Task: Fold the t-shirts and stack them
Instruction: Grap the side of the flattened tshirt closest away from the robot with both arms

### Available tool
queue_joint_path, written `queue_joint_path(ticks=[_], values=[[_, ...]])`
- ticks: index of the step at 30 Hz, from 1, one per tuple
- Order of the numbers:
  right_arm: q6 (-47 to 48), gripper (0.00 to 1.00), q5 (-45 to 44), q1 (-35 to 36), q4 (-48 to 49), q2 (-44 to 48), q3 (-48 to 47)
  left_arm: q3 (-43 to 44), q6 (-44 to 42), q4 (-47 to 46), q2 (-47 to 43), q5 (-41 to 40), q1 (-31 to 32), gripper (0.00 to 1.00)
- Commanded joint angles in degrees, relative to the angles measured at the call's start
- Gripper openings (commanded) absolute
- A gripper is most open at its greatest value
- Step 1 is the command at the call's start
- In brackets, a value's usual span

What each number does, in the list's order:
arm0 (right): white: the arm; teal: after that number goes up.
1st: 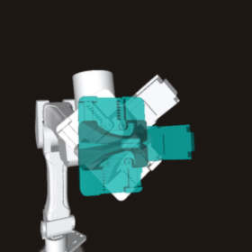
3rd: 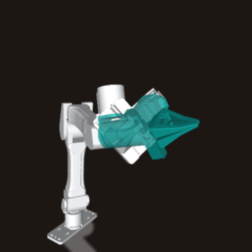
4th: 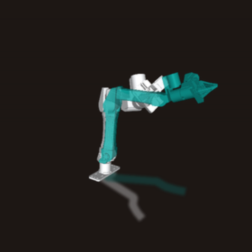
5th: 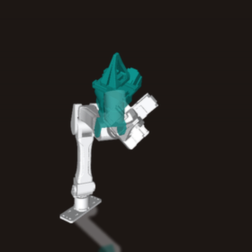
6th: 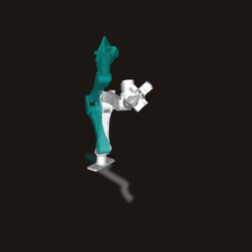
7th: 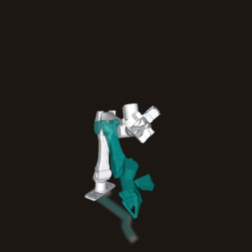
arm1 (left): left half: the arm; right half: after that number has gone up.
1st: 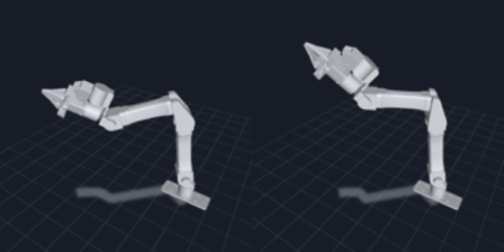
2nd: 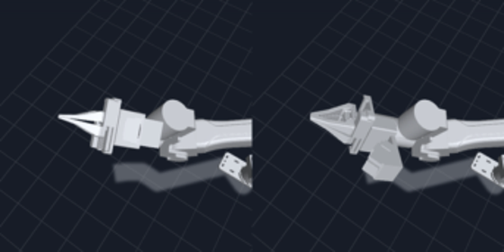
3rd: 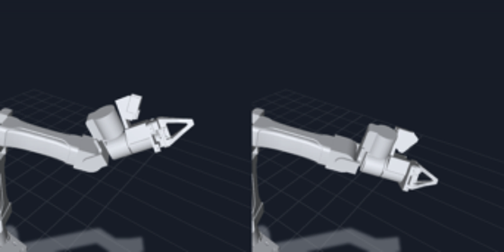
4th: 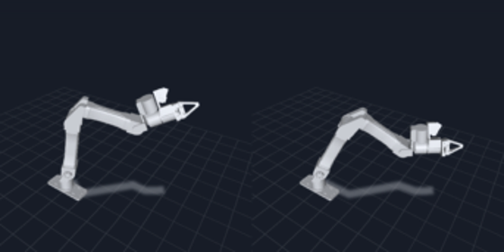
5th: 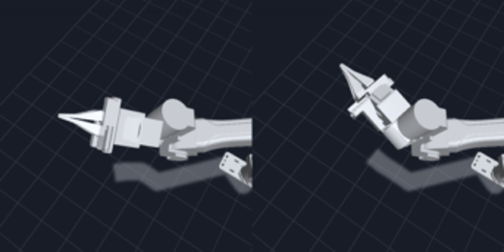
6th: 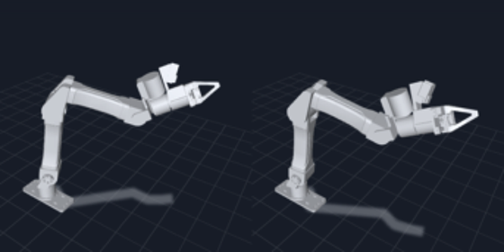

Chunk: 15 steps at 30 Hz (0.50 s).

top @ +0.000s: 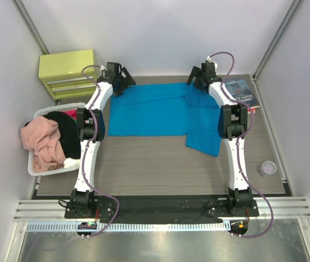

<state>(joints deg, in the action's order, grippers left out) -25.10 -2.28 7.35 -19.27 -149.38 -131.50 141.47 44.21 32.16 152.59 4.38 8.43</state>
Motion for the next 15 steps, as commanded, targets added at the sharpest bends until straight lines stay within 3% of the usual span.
queue_joint_path(ticks=[1,7,12,15], values=[[3.0,1.0,1.5,-0.3,-5.5,6.2,-1.6,-1.6,-3.6,-0.8,-7.6,0.3,-0.5,0.97],[4.7,1.0,1.5,-0.3,-4.6,22.2,1.1,-9.4,-7.4,-1.3,-26.2,-0.6,-0.5,0.98],[2.4,1.0,1.0,-0.3,-4.4,41.5,21.3,-24.0,-5.9,3.2,-41.0,-0.7,-0.4,0.97],[-1.3,1.0,-0.9,-0.4,-3.8,51.4,38.6,-42.3,-2.1,0.6,-53.2,1.7,-0.2,0.95]])
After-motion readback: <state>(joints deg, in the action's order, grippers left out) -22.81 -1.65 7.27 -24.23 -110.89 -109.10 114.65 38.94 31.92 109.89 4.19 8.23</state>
